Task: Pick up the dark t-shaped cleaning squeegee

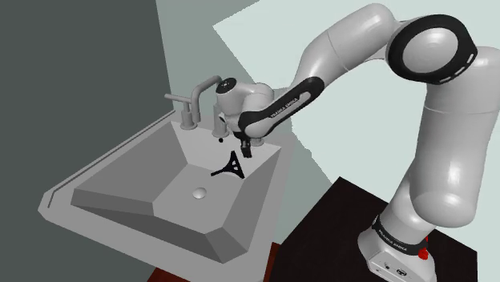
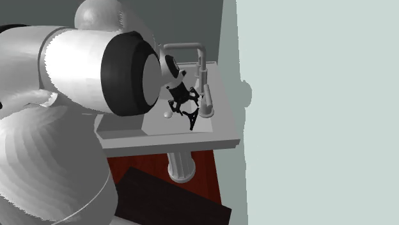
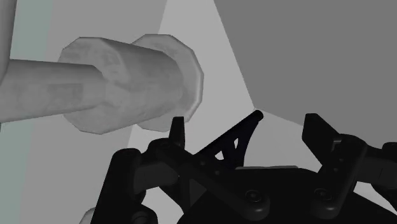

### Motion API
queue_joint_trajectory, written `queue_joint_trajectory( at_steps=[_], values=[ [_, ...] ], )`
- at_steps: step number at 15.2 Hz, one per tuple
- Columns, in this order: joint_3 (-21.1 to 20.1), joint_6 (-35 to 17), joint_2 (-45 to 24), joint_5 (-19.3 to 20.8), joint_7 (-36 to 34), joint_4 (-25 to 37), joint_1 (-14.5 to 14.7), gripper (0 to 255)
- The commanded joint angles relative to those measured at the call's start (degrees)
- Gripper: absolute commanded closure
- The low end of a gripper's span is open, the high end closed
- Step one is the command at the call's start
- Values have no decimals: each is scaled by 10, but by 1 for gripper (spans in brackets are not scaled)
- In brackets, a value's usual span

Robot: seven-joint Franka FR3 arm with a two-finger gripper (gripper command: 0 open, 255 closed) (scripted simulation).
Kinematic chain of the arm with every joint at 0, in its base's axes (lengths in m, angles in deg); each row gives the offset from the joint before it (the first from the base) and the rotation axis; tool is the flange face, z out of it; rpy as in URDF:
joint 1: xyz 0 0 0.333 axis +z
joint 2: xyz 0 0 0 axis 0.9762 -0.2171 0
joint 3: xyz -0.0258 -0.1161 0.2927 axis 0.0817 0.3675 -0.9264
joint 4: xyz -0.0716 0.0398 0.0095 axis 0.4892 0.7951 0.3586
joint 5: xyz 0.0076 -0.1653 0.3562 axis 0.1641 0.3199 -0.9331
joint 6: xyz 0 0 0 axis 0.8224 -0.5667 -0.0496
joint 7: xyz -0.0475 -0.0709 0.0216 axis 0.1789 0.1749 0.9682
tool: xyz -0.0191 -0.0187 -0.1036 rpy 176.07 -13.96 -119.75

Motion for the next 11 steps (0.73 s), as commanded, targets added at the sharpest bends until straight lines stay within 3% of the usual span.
queue_joint_trajectory(
  at_steps=[1, 11],
  values=[
    [1, -2, -42, 23, -2, 34, 10, 0],
    [20, -2, -263, 113, 17, 240, 71, 0]
  ],
)
